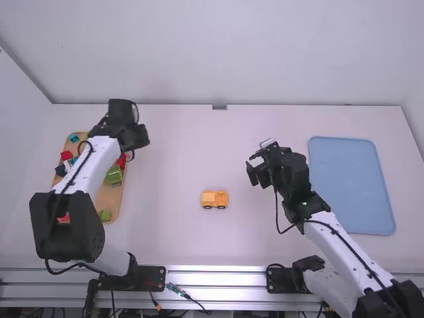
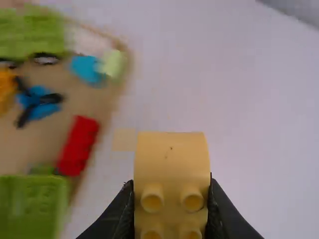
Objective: Assemble lego blocks to make yellow taxi
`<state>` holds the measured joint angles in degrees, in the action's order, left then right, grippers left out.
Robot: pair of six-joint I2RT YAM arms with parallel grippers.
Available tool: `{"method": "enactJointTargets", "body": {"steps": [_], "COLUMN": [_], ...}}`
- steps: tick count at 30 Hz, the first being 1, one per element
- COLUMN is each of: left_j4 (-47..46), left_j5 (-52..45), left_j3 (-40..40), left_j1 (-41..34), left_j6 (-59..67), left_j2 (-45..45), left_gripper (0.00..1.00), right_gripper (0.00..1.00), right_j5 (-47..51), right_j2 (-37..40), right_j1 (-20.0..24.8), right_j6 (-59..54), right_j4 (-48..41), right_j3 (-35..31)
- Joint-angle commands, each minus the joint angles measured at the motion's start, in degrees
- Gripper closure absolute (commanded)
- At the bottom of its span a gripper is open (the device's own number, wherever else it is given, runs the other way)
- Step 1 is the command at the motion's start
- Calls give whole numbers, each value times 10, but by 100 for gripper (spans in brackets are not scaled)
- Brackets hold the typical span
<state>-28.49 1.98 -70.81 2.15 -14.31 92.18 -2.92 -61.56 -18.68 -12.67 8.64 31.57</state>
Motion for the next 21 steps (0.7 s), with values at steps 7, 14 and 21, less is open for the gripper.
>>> {"method": "enactJointTargets", "body": {"steps": [7, 14, 21], "left_j4": [-8, 40, 51], "left_j5": [-49, -166, -129], "left_j3": [13, 41, 49], "left_j1": [-209, -312, -388], "left_j6": [306, 429, 447], "left_j2": [-3, -2, 31], "left_gripper": [98, 98, 98], "right_gripper": [1, 1, 1], "right_j5": [0, 0, 0], "right_j2": [113, 193, 298], "right_j1": [77, 122, 138], "right_j6": [114, 129, 126], "right_j4": [-95, -175, -262], "right_j3": [0, 0, 0]}}
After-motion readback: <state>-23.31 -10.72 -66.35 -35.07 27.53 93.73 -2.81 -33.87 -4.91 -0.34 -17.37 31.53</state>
